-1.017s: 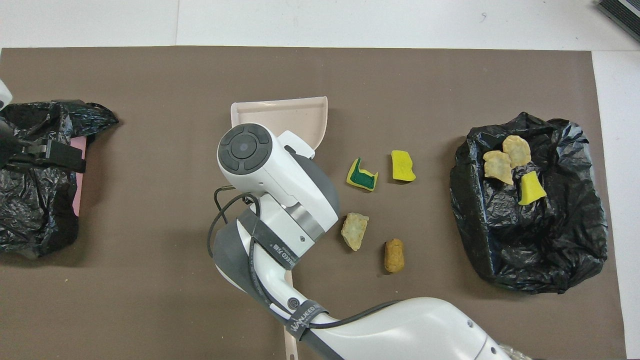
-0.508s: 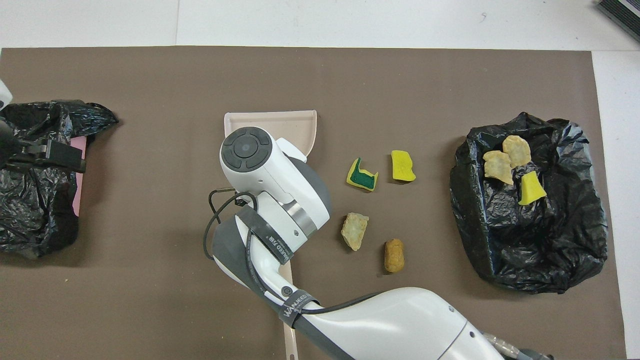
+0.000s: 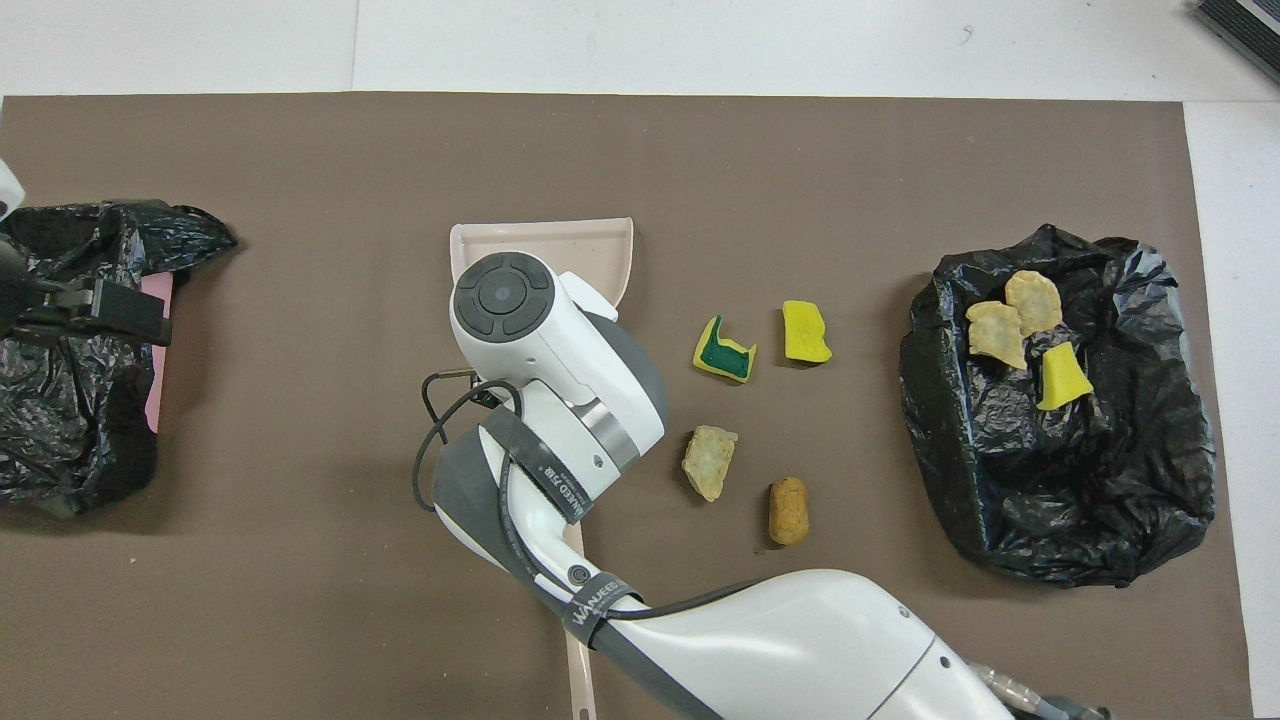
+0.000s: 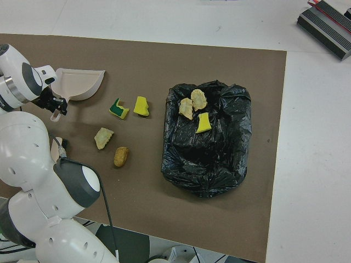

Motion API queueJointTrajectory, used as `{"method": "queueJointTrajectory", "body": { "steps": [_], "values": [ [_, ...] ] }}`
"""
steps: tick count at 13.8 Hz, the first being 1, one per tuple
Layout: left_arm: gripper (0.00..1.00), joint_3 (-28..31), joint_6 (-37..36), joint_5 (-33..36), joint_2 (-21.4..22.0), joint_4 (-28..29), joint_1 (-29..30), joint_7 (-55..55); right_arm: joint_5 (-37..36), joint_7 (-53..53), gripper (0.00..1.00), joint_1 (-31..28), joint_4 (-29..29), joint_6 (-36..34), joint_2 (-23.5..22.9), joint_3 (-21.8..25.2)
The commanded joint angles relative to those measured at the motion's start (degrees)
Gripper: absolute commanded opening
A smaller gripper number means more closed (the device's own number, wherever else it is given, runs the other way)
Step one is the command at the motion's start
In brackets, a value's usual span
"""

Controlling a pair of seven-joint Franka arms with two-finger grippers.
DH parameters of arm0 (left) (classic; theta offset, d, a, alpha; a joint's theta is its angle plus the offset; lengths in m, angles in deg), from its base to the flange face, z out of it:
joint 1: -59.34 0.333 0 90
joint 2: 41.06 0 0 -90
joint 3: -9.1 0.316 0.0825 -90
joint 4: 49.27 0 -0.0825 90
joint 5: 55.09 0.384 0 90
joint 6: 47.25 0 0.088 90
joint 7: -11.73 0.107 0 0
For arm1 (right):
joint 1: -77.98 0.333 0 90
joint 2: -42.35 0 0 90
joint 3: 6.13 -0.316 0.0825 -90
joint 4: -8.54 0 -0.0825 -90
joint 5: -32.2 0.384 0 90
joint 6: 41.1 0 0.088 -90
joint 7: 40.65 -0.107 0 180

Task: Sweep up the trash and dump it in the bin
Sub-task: 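Lower the dustpan onto the mat and open the right gripper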

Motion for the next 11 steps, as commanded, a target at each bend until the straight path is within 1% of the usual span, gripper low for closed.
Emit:
{"method": "queueJointTrajectory", "body": {
  "steps": [1, 3, 8, 10, 11],
  "values": [
    [1.0, -0.09, -0.74, 0.98, 0.47, 0.06, 0.16, -0.52, 0.97, 0.04, 0.81, -0.68, -1.08, 1.49, 0.73, -0.14],
    [1.0, -0.09, -0.74, 0.98, 0.47, 0.06, 0.07, -0.52, 0.98, 0.04, 1.0, -1.64, -1.69, 0.71, 3.71, 0.21],
    [1.0, -0.09, -0.74, 0.98, 0.47, 0.06, 0.16, -0.52, 0.89, -0.67, 1.0, -1.21, -15.56, 1.14, 15.57, 0.21],
    [1.0, 0.52, -0.56, 0.98, 0.65, -1.43, 0.25, -0.34, 1.76, -0.93, 1.0, -1.12, -20.22, 1.06, 20.14, -0.23],
    [1.0, 0.35, -0.47, 0.98, 2.04, -1.61, 0.07, -0.34, 1.85, -1.1, 1.0, -0.69, -23.03, 0.88, 22.6, -0.49]
  ]
}}
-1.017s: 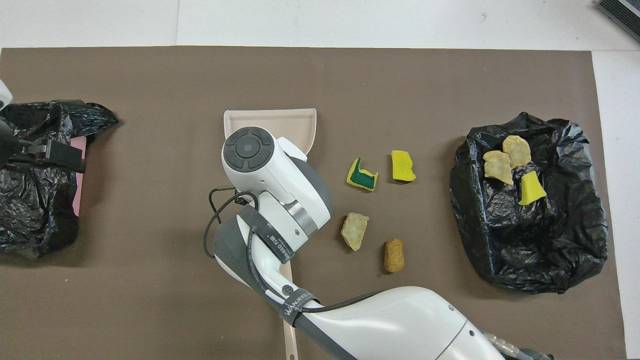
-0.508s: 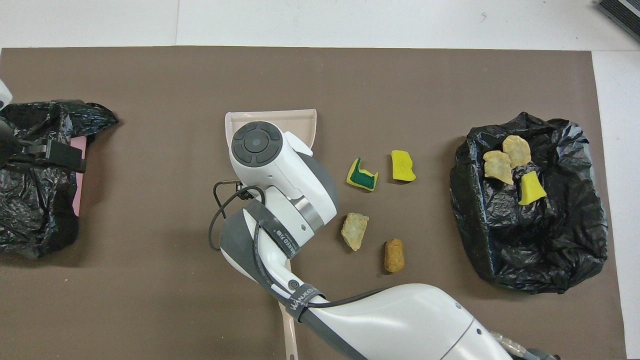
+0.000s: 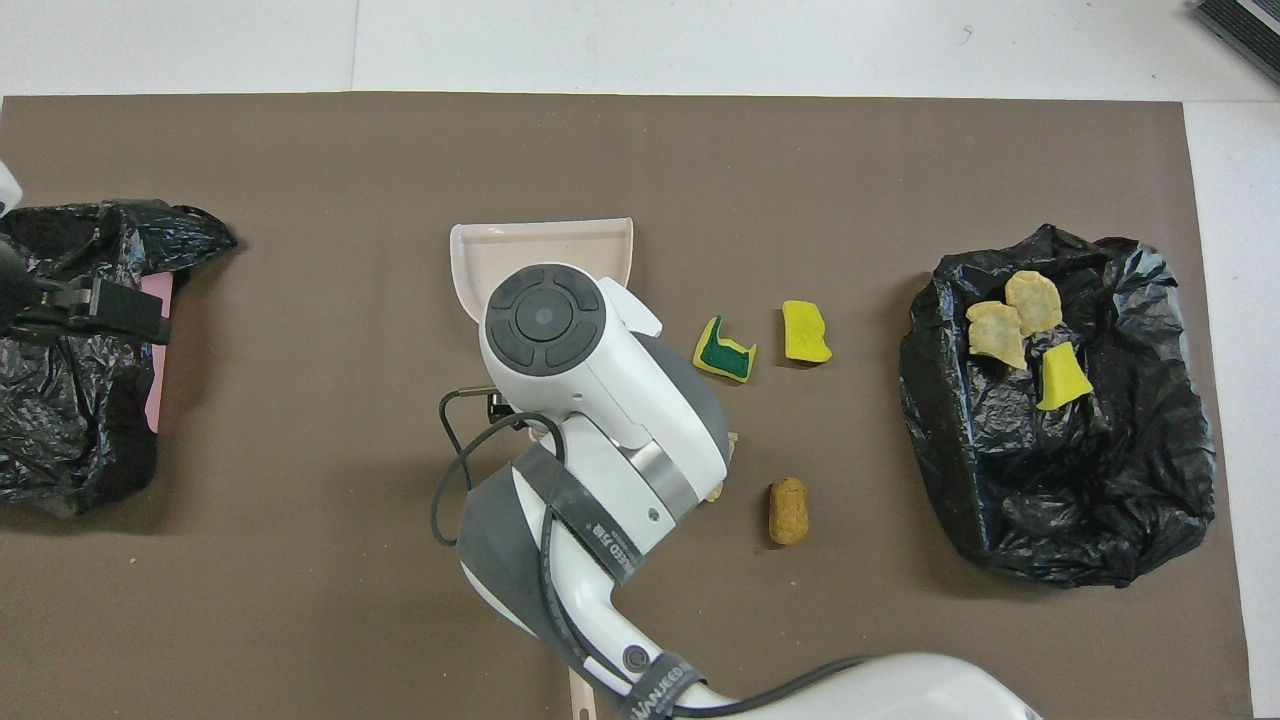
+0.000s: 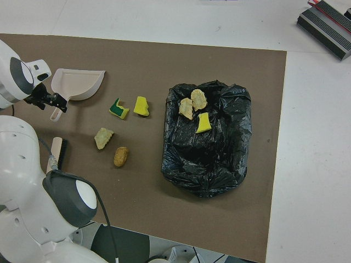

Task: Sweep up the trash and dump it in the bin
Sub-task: 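Lower the dustpan onto the mat and open the right gripper, then grasp the dustpan handle with the left gripper while the right gripper reaches the brush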

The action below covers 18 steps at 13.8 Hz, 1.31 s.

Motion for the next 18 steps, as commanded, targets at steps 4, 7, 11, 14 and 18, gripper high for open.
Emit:
{"method": "queueJointTrajectory", "body": {
  "steps": [4, 7, 11, 14, 18],
  "values": [
    [1.0, -0.43, -1.07, 0.95, 2.54, -0.56, -0.03, 0.44, 4.83, -3.65, 1.0, 5.22, -25.19, 5.82, 16.32, -0.6],
    [1.0, -1.22, -1.07, 2.18, 1.4, -0.74, -1.78, 6.78, 6.51, -3.74, 1.0, 8.91, -37.95, 14.96, 22.57, -0.6],
    [1.0, -1.31, 2.16, 2.36, -3.16, -0.22, -6.69, 6.34, 6.51, -7.25, 1.0, 14.01, -42.8, 19.0, 22.49, -0.69],
    [1.0, -1.4, 6.13, 2.36, -5.63, 1.63, -10.91, 4.33, 7.12, -7.26, 1.0, 15.51, -45.45, 21.39, 22.49, -0.78],
    [1.0, -1.4, 7.53, 2.27, -7.73, 2.51, -17.34, -4.25, 11.43, -6.38, 1.0, 15.69, -45.45, 22.36, 22.23, -0.78]
  ]
}}
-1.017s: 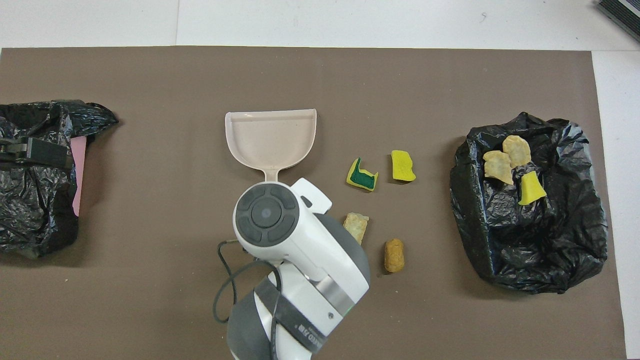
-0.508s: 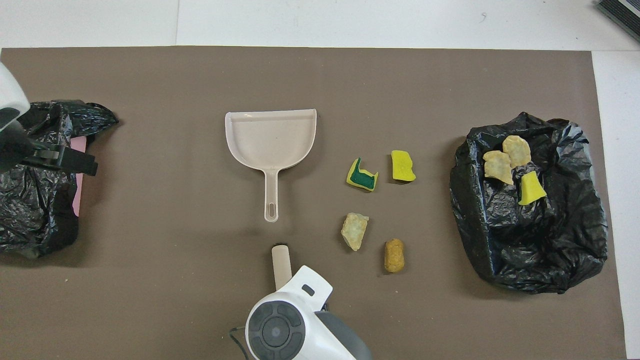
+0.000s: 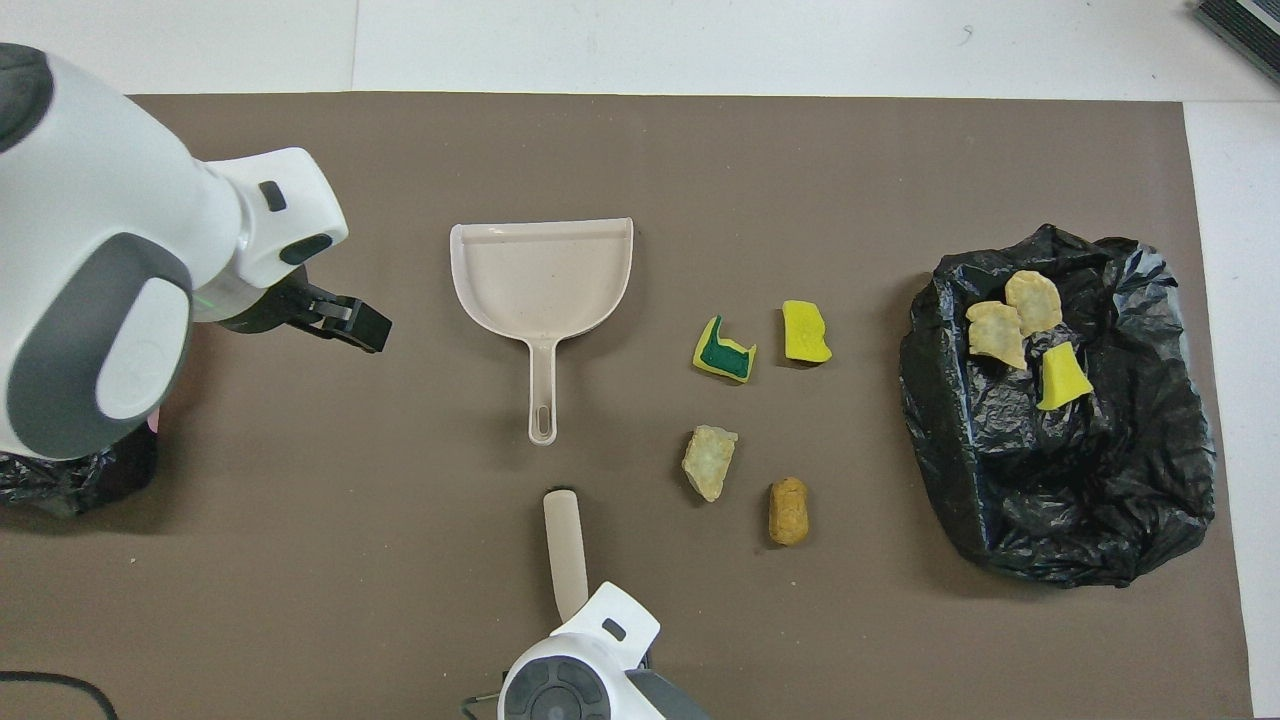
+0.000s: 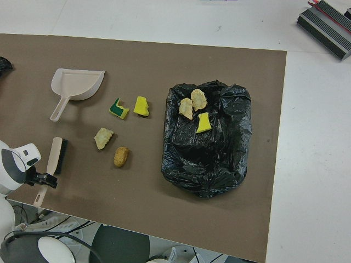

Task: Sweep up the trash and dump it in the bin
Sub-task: 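Grasp the dustpan handle with the left gripper while the right gripper reaches the brush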

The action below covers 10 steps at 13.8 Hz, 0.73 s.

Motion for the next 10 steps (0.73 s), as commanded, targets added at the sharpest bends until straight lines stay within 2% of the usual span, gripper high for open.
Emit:
{"method": "queueJointTrajectory", "body": {
  "steps": [1, 2, 4, 7, 8, 10],
  "values": [
    [1.0, 0.65, 4.23, 1.3, -0.66, 3.32, -4.45, -7.68, 2.06, 0.39, 1.0, 0.11, -1.49, 1.56, 1.41, 0.02],
    [1.0, 0.65, 7.39, 1.04, -0.84, 5.6, -5.42, -9.02, 2.06, 0.48, 0.99, 0.11, -1.49, 1.47, 1.42, 0.02],
    [1.0, 0.65, 12.5, 0.95, -1.98, 9.39, -7.09, -12.61, 2.06, 0.83, 0.85, 0.11, -1.75, 1.3, 1.59, 0.02],
    [1.0, 0.56, 17.43, 0.86, -3.64, 12.82, -10.69, -19.38, 2.15, 0.83, 0.79, 1.33, -2.46, 1.38, 1.16, -0.07],
    [1.0, 0.56, 19.62, 0.86, -4.61, 13.44, -11.92, -21.14, 2.15, 0.83, 0.74, 1.51, -2.37, 1.3, 1.15, -0.07],
    [1.0, 0.48, 23.58, 0.25, -5.93, 15.02, -12.63, -22.3, 2.15, 0.66, 0.53, 1.51, -2.2, 1.12, 1.06, -0.07]
  ]
}}
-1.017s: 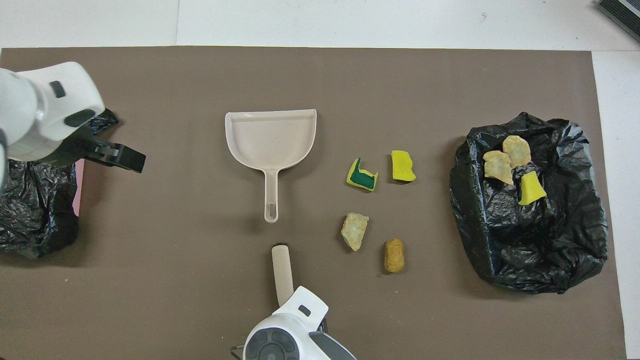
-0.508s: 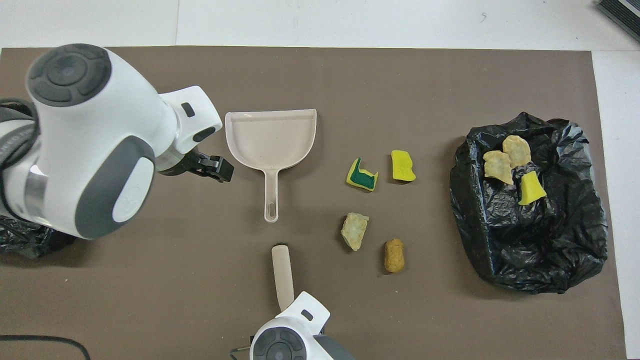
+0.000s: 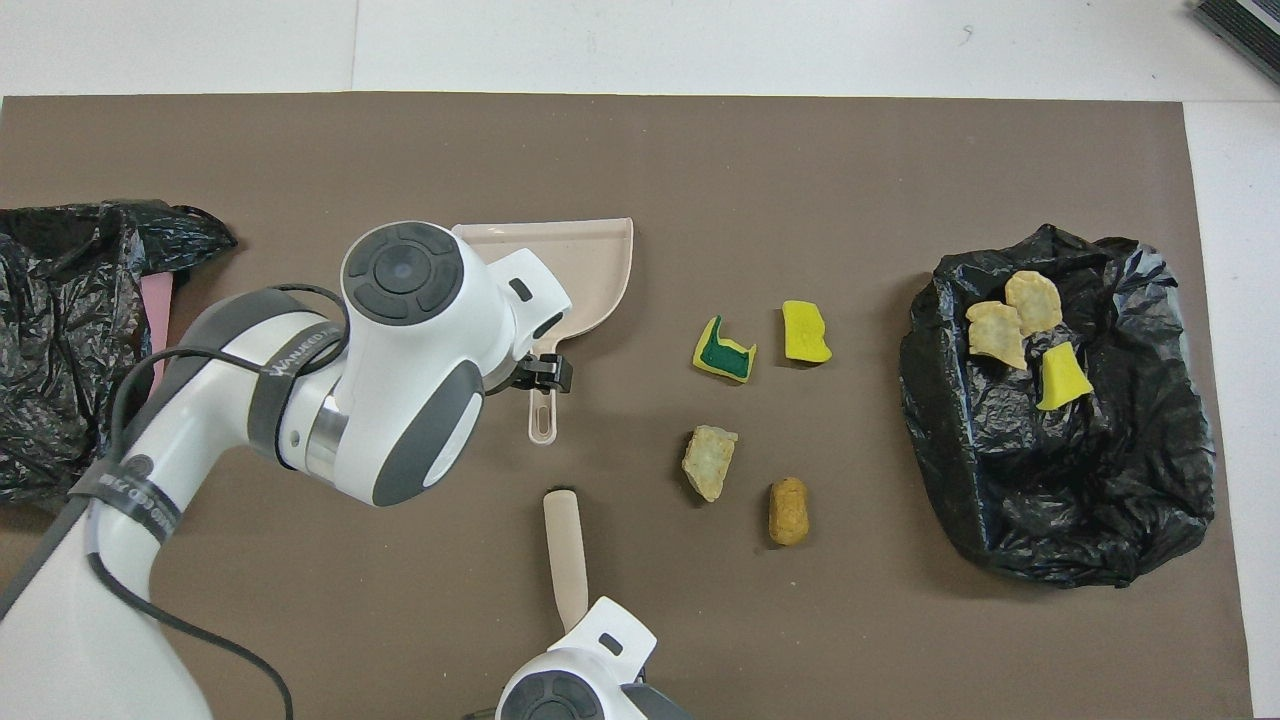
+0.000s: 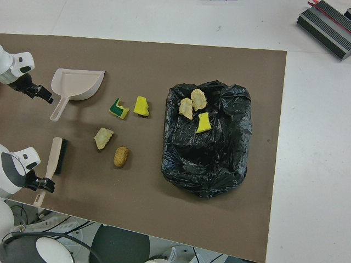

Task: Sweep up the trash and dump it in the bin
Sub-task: 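Grasp the dustpan handle with the left gripper while the right gripper reaches the brush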

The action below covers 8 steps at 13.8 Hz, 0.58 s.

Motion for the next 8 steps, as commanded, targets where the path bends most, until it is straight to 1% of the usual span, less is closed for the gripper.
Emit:
{"method": "queueJointTrajectory", "body": {
  "steps": [1, 3, 4, 5, 6, 7, 8],
  "values": [
    [1.0, 0.59, 5.24, -0.66, -0.99, 2.77, -1.61, -1.77, 1.4, 0.03, 0.41, 0.06, -1.08, 0.94, 0.96, 0.1],
    [1.0, 0.59, 6.92, -0.85, -1.17, 4.44, -2.93, -1.77, 1.58, -0.41, 0.12, 0.06, -1.08, 0.76, 0.96, 0.1],
    [1.0, 0.59, 7.97, -0.85, -1.43, 5.15, -2.94, -1.77, 1.49, -0.24, 0.0, 0.06, -0.99, 0.93, 0.88, 0.1],
    [1.0, 0.59, 8.94, -0.93, -2.3, 5.41, -2.94, -1.85, 1.58, -0.06, 0.0, 0.06, -0.99, 1.19, 0.88, 0.1],
    [0.95, 0.59, 8.95, -0.93, -2.48, 4.98, -2.68, -1.77, 1.49, 0.37, 0.0, 0.06, -0.99, 1.37, 0.96, 0.19],
    [0.8, 0.59, 9.04, -0.93, -2.57, 4.8, -2.67, -1.77, 1.49, 0.38, 0.0, -0.03, -0.99, 1.2, 1.31, 0.19],
    [0.57, 0.59, 9.12, -1.37, -2.66, 4.8, -2.59, -1.85, 1.4, -0.23, 0.0, -0.03, -0.99, 0.94, 1.75, 0.28]
  ]
}}
